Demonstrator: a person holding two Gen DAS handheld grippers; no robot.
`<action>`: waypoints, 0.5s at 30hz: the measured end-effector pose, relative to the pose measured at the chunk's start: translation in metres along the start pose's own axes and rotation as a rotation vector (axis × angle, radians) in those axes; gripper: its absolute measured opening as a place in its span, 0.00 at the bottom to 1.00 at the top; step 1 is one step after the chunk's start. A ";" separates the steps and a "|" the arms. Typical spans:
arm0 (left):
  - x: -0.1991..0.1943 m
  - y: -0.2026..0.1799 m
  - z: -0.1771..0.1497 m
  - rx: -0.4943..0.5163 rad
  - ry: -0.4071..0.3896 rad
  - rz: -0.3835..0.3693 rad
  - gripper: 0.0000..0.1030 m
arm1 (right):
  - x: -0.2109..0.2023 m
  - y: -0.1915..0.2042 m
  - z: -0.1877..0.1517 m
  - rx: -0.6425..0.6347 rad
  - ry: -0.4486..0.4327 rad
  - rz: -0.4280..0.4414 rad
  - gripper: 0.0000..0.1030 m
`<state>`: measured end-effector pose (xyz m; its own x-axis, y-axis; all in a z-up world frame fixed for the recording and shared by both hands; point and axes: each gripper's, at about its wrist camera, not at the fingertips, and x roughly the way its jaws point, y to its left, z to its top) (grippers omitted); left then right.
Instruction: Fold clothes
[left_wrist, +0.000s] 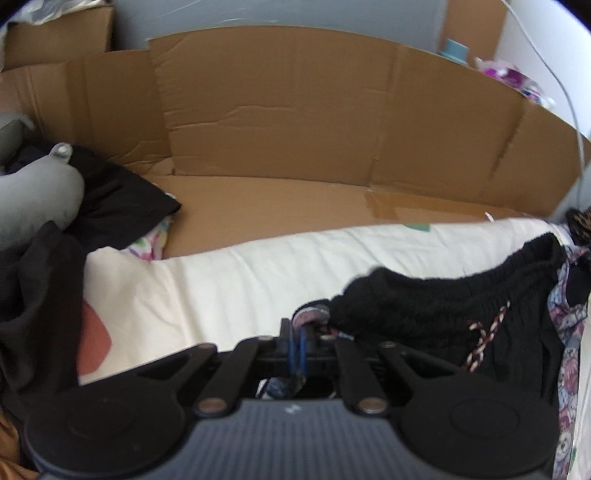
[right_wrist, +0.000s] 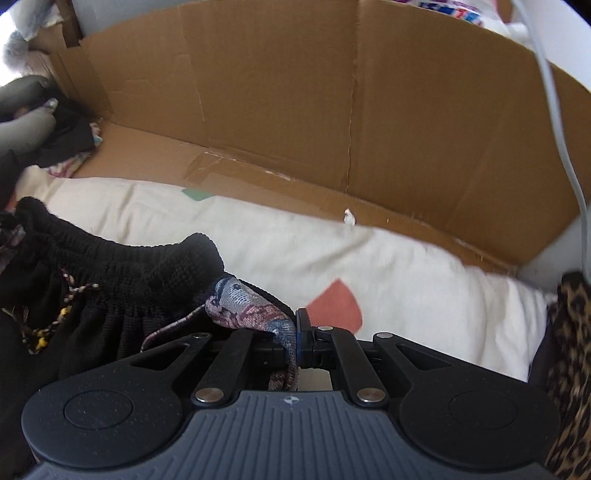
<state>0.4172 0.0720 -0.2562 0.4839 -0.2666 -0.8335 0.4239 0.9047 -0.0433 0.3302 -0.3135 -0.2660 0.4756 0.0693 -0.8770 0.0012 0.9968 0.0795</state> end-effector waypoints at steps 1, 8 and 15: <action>0.002 0.002 0.002 0.000 -0.002 0.003 0.03 | 0.003 0.002 0.003 -0.003 0.006 -0.006 0.01; 0.039 0.011 -0.005 -0.059 0.066 0.045 0.06 | 0.028 0.017 0.027 -0.025 0.050 -0.046 0.33; 0.028 0.011 -0.013 -0.091 0.039 0.071 0.34 | 0.007 0.014 0.018 -0.033 0.010 -0.043 0.45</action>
